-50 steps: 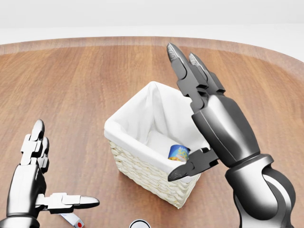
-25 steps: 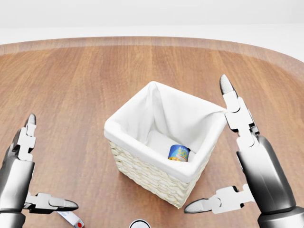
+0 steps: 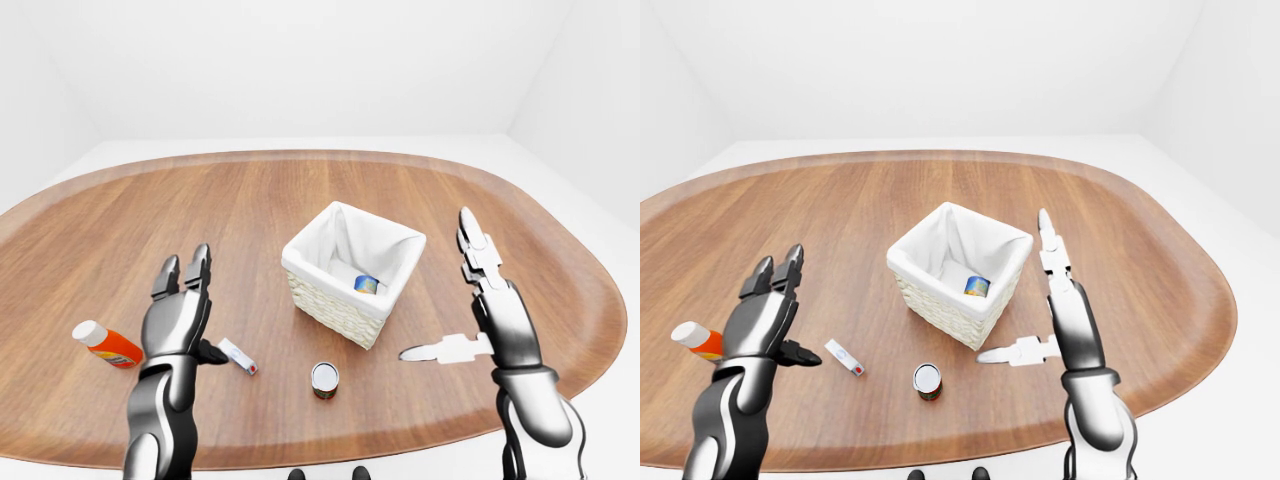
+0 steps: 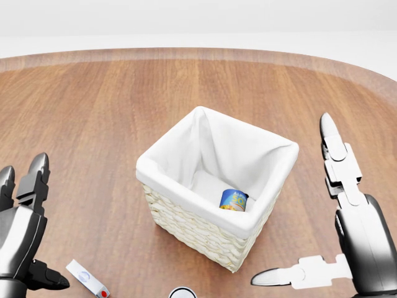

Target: Pick up the alphabet soup and the cream cheese box, and put them in the basket.

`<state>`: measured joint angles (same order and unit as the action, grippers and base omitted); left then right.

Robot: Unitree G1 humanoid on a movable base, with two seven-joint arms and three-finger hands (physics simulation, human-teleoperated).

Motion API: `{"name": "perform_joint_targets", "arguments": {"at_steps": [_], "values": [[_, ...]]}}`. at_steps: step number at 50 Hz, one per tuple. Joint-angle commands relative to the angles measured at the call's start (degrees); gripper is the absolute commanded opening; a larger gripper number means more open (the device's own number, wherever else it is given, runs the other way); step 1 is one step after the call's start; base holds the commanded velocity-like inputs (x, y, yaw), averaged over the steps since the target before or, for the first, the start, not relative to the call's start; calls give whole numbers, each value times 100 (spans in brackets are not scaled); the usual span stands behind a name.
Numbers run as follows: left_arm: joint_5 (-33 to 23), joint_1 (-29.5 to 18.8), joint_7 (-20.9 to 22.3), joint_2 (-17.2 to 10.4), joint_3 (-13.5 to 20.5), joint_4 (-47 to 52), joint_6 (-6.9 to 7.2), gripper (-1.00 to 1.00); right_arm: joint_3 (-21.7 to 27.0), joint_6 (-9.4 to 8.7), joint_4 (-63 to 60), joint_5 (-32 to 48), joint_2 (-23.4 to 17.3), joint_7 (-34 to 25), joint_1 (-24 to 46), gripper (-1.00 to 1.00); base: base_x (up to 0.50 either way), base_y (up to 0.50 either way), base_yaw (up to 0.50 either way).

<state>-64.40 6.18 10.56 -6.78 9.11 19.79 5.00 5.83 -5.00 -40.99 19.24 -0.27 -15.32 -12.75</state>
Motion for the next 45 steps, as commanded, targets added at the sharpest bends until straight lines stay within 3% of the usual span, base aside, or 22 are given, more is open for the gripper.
{"name": "perform_joint_targets", "arguments": {"at_steps": [1, 8, 29, 36, 41, 45], "values": [[-693, -16, 238, 4, 78, 87, 0, 100, 199, 0, 7, -252, 23, 34, -63, 100, 0, 0, 0], [-787, -75, 246, -7, 63, -26, 0, 100, 271, 0, 80, -360, 54, 75, -66, 100, 0, 0, 0], [-955, -564, -355, 6, -688, -1495, 0, 100, 391, 0, 220, -684, 25, 146, 94, 100, 0, 0, 0], [-848, -596, -509, -150, -674, -1977, 0, 100, 434, 0, 230, -816, 8, 165, 149, 100, 0, 0, 0], [-671, -593, -797, -399, -441, -2567, 0, 100, 505, 0, 256, -932, 5, 182, 149, 100, 0, 0, 0], [-658, -544, -743, -393, -467, -2624, 0, 100, 532, 0, 185, -958, 21, 172, 109, 100, 0, 0, 0]]}}
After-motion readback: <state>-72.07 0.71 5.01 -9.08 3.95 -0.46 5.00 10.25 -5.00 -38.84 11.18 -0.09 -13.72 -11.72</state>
